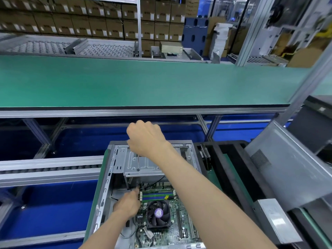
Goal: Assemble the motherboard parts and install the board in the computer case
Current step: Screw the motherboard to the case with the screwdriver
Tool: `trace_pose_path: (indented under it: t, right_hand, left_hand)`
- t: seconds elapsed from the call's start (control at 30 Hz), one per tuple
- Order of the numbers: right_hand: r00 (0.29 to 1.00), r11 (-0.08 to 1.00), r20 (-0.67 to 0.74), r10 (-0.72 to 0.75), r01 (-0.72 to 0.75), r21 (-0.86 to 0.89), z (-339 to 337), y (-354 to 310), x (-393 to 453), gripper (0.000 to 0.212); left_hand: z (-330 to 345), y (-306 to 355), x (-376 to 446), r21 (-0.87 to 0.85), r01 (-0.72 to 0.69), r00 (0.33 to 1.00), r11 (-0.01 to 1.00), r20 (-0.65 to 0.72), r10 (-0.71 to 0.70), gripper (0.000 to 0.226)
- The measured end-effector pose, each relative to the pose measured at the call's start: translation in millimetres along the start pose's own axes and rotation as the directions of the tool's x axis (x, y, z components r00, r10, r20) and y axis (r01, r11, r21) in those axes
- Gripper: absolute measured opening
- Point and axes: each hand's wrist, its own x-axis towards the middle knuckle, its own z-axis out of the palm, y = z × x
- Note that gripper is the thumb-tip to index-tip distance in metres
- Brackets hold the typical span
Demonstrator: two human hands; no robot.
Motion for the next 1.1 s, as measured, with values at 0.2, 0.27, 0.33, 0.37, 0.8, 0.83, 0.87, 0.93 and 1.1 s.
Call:
trace_pose_path:
  t: [0.2, 0.27, 0.33, 0.37, 0.8, 0.83, 0.87, 0.93, 1.1]
  right_hand:
    - [0.997, 0.990, 0.031, -0.069, 0.065, 0.124, -2.5, -2.1, -0.4, 0.023]
    - [0.999, 0.998, -0.018, -0.040, 0.041, 0.051, 1.1, -2.9, -0.6, 0.020]
    - [0.999, 1.000, -0.049, -0.023, 0.023, 0.008, 3.5, -1.9, 0.2, 0.019]
    - [0.999, 0.999, -0.038, -0.026, 0.027, 0.021, 3.1, -1.6, 0.5, 0.021]
    - [0.998, 0.991, 0.035, -0.054, 0.049, 0.127, -1.2, -0.2, 2.0, 0.020]
    - [0.999, 0.994, 0.022, -0.043, 0.041, 0.100, 0.0, -0.1, 2.2, 0.020]
    - [1.000, 0.999, -0.005, -0.023, 0.023, 0.049, 1.2, -0.2, 2.5, 0.022]
    - [0.998, 0.999, -0.056, -0.001, -0.001, -0.036, 1.8, 0.5, 2.9, 0.025]
    - [0.997, 0.993, 0.032, -0.066, 0.062, 0.104, -1.9, 2.4, 3.4, 0.024]
  left_hand:
    - [1.9, -1.5, 2.1, 0.015, -0.018, 1.000, 1.000, -0.005, 0.018, 0.067]
    - [2.1, -2.5, 2.4, 0.023, -0.022, 1.000, 0.999, -0.008, 0.023, 0.066]
    - [1.9, -2.6, 0.5, 0.013, -0.023, 1.000, 1.000, -0.006, 0.023, 0.066]
    - [1.4, -2.3, -0.4, 0.010, -0.021, 1.000, 1.000, -0.006, 0.021, 0.066]
    - [-2.1, 0.7, -3.2, -0.007, -0.007, 1.000, 1.000, 0.005, 0.007, 0.068]
    - [-2.3, 0.9, -3.7, -0.012, 0.002, 1.000, 1.000, 0.006, -0.002, 0.070]
    - [-2.5, 1.3, -4.1, -0.016, 0.009, 1.000, 1.000, 0.007, -0.008, 0.071]
    - [-2.6, 1.8, -4.2, -0.022, 0.011, 1.000, 1.000, 0.006, -0.011, 0.072]
    - [-2.5, 1.2, -3.5, -0.022, 0.014, 1.000, 1.000, 0.003, -0.014, 0.072]
